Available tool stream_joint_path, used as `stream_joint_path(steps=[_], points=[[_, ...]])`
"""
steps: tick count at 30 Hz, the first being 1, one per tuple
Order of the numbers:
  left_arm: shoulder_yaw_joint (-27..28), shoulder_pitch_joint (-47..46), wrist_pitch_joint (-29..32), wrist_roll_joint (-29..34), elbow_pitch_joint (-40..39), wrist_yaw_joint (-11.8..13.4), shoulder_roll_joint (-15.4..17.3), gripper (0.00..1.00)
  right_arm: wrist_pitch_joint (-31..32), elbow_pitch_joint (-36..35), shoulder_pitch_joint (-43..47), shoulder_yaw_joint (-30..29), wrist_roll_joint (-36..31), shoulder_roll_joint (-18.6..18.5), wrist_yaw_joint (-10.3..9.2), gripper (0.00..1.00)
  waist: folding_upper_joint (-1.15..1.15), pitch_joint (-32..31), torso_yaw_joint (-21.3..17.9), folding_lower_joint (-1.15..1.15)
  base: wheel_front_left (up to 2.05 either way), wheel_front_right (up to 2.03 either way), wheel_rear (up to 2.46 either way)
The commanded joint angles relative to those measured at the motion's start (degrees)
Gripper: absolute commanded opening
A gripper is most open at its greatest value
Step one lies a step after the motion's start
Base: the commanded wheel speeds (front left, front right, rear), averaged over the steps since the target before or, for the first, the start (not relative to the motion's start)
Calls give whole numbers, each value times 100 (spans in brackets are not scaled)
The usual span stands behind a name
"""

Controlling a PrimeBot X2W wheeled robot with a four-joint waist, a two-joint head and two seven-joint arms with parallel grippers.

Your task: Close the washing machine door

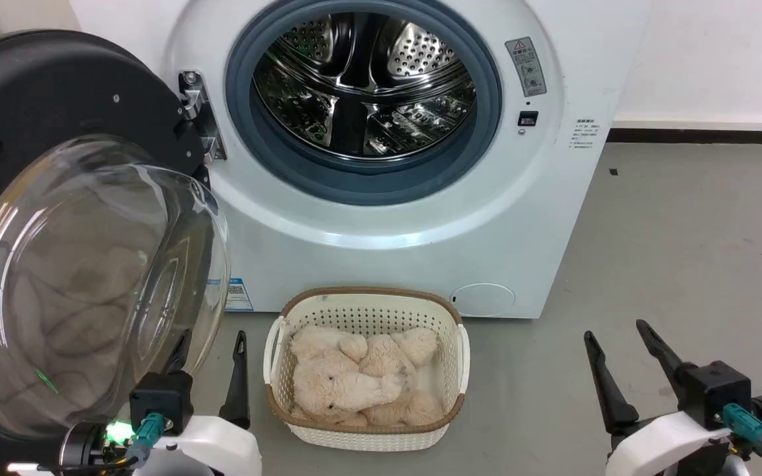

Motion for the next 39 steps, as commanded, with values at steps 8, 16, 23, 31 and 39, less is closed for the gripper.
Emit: stream_joint_path(steps=[8, 16, 23, 31, 39], points=[[-50, 15, -146, -80, 1, 7, 0, 100, -139, -5, 53, -47, 82, 4, 0, 100, 0, 3, 24, 0, 0, 0, 0], [-84, 27, -242, -122, -7, 11, 0, 100, -235, -35, 91, -39, 147, 6, 1, 100, 0, 0, 118, 0, 0, 0, 0], [-102, 40, -326, -151, -18, 8, 0, 100, -318, -52, 126, -9, 191, 7, 1, 100, 0, -8, 272, 0, 0, 0, 0], [-93, 66, -422, -180, -31, -9, -1, 100, -415, -64, 168, 37, 240, 9, 1, 100, 0, -22, 511, 0, 0, 0, 0], [-100, 95, -529, -213, -55, -17, -1, 100, -522, -88, 217, 94, 257, 10, 1, 100, 0, -43, 845, 0, 0, 0, 0]])
